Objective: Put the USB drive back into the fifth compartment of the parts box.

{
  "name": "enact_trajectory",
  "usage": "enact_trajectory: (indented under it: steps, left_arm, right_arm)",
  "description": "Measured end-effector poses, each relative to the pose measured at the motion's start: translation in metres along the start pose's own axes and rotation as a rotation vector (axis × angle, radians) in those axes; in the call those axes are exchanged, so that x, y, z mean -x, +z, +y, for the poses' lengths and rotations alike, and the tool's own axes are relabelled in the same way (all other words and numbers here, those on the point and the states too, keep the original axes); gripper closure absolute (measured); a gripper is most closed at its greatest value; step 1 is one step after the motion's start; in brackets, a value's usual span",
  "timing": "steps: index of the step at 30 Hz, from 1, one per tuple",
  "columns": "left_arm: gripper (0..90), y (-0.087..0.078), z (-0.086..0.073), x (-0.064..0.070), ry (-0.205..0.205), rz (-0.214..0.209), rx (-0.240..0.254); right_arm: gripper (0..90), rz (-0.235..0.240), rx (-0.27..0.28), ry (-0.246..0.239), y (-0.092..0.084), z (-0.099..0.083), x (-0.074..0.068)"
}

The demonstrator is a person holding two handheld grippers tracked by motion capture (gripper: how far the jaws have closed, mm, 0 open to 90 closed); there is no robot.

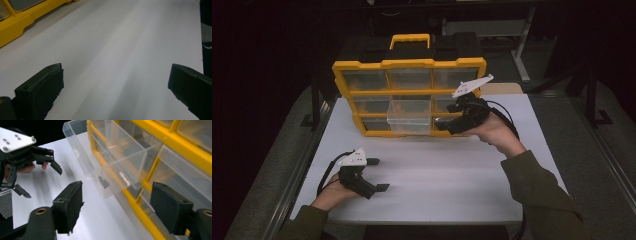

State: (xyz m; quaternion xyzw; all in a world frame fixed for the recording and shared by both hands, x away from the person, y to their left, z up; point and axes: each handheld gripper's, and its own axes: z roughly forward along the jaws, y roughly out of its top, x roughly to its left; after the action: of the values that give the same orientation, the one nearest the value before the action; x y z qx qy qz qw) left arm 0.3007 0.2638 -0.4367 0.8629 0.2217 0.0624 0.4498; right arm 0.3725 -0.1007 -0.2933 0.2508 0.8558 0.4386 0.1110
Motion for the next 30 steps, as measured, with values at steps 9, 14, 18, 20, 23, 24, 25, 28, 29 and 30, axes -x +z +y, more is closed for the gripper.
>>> enact_trajectory:
  steps: [9, 14, 18, 20, 23, 24, 25, 28, 29, 30]
  left_arm:
    - [0.0, -0.001, 0.000, 0.000, 0.007, 0.001, 0.005]
    - [0.0, 0.000, 0.000, 0.000, 0.006, 0.003, 0.004]
    - [0.0, -0.001, 0.000, 0.000, 0.006, 0.001, 0.004]
    - [0.0, 0.000, -0.001, 0.000, 0.005, 0.001, 0.001]
    - [0.0, 0.000, 0.000, 0.000, 0.004, 0.002, 0.003]
    - [0.0, 0.000, 0.000, 0.000, 0.003, 0.003, 0.003]
    - [0.0, 0.000, 0.000, 0.000, 0.003, 0.003, 0.003]
    - [0.0, 0.000, -0.001, 0.000, 0.004, 0.004, 0.002]
    - [0.0, 0.000, 0.000, 0.000, 0.005, 0.005, 0.003]
    - [0.0, 0.000, 0.000, 0.000, 0.005, 0.005, 0.003]
  right_arm:
    - [16.5, -0.014, 0.011, 0.024, 0.003, -0.026, -0.003]
    - [14.1, -0.029, 0.023, 0.031, 0.007, -0.043, -0.005]
    - [13.6, -0.039, 0.020, 0.049, 0.010, -0.056, -0.007]
    - [13.4, -0.041, 0.020, 0.052, 0.011, -0.060, -0.008]
    - [12.8, -0.044, 0.025, 0.060, 0.014, -0.069, -0.009]
    - [12.5, -0.047, 0.026, 0.064, 0.014, -0.072, -0.010]
    - [12.5, -0.047, 0.026, 0.064, 0.014, -0.072, -0.010]
    - [7.8, -0.055, 0.017, 0.067, 0.018, -0.086, -0.013]
    - [6.9, -0.058, 0.016, 0.066, 0.019, -0.089, -0.014]
    - [6.1, -0.061, 0.018, 0.069, 0.019, -0.091, -0.014]
